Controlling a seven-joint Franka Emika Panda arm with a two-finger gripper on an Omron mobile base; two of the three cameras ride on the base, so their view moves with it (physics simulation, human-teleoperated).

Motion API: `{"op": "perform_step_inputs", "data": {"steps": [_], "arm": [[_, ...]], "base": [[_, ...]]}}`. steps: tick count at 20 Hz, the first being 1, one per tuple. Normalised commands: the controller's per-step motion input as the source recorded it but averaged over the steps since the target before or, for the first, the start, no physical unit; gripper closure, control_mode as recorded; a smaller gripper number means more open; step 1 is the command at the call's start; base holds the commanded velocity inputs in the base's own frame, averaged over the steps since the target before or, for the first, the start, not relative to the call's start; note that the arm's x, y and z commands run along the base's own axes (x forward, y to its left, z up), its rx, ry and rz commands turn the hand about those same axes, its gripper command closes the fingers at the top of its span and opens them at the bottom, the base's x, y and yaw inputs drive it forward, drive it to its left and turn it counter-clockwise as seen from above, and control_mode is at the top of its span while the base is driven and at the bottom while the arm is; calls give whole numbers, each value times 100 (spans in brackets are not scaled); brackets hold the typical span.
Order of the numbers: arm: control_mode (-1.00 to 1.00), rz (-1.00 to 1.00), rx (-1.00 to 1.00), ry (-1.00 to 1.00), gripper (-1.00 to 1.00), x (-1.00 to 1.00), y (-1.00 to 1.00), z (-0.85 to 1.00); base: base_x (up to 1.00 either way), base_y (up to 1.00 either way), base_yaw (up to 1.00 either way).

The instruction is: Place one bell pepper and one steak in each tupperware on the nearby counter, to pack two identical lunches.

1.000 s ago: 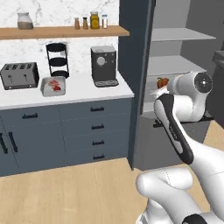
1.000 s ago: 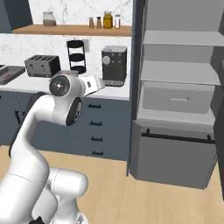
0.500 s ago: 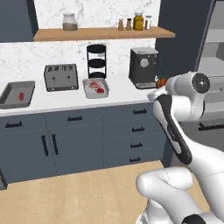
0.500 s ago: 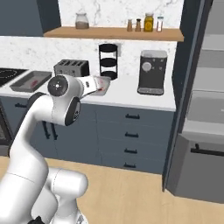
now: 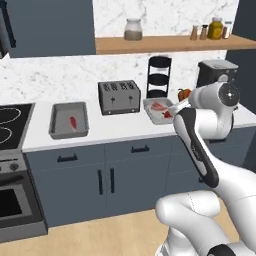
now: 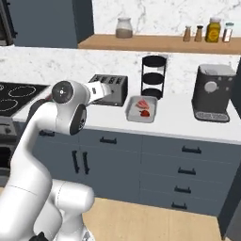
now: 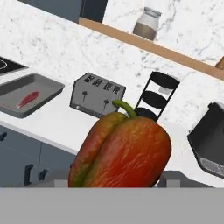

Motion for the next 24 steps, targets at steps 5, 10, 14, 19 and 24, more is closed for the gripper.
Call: {"op": "perform_step_inputs", "data": {"steps": [5,10,14,19,24], "arm": [[100,0,0,0,100,0,0,0],[100,0,0,0,100,0,0,0],[100,0,0,0,100,0,0,0],[100,0,0,0,100,0,0,0],[100,0,0,0,100,0,0,0]], "base": [[49,100,-13],[54,99,-27],[80,63,-24],[52,5,-18],[26,15,-25]]}}
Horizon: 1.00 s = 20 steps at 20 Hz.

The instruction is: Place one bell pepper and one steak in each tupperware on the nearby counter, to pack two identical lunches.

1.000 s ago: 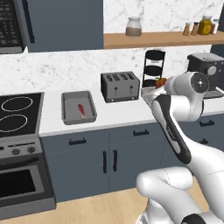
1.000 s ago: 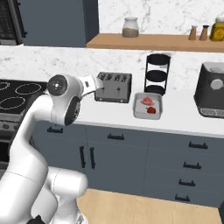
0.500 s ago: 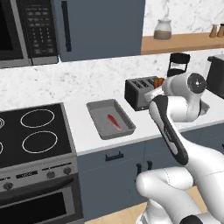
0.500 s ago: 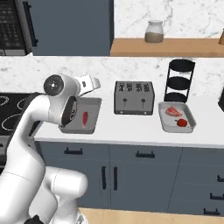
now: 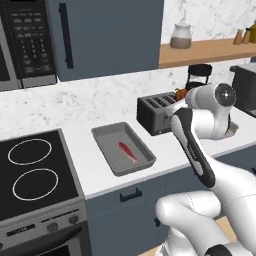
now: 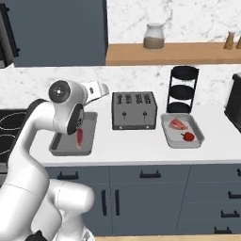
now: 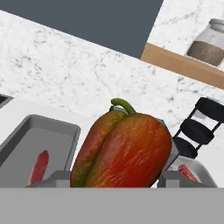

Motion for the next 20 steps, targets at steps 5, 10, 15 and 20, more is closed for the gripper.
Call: {"op": "perform_step_inputs", "data": {"steps": [5,10,15,20], "arm": [[100,0,0,0,100,0,0,0],[100,0,0,0,100,0,0,0],[100,0,0,0,100,0,0,0],[-100,-14,0,-1,100,1,-5,-22]], "base": [[18,46,-31],[35,67,-30],[33,31,-25],[0,0,0]]}}
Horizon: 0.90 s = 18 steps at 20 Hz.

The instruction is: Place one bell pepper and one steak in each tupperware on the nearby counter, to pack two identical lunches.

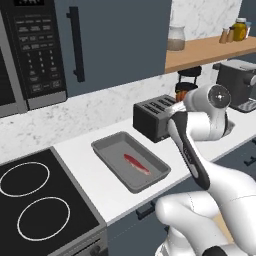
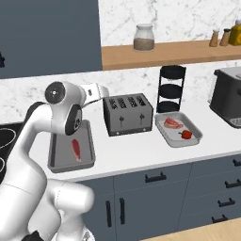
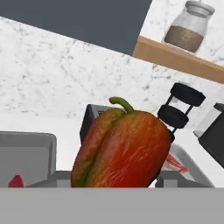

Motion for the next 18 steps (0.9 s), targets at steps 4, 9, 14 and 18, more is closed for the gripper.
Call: {"op": "perform_step_inputs", "data": {"steps": [4,9,14,18], "arm": [[-100,0,0,10,100,0,29,-48],[-100,9,7,22,100,-4,25,-61],[-100,21,17,25,100,-2,22,-55],[-100,27,10,25,100,-17,41,-59]], "base": [[0,0,0],[0,0,0],[0,0,0],[0,0,0]]}}
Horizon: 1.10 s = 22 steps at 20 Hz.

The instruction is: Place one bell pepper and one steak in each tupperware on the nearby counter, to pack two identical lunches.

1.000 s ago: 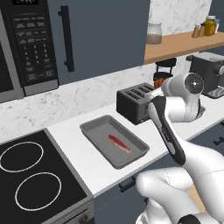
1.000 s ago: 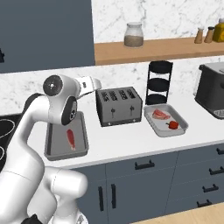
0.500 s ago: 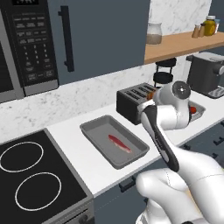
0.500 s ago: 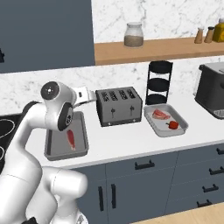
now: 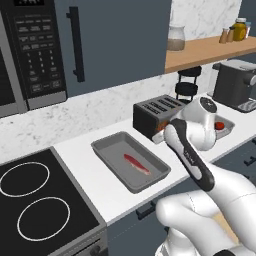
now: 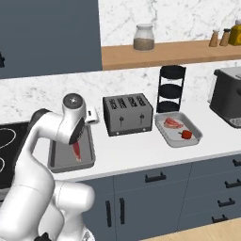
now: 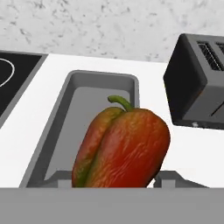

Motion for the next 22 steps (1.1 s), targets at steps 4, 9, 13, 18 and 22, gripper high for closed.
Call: {"op": "perform_step_inputs", "data": {"steps": [4,9,13,18,22], "arm": [[-100,20,0,27,100,-23,59,-42],[-100,18,0,22,100,-1,56,-50],[-100,16,0,17,100,0,47,-47],[-100,9,0,10,100,5,35,-31],[-100,0,0,0,100,29,4,-20]], "base": [[0,0,0],[0,0,0],[0,0,0],[0,0,0],[0,0,0]]}}
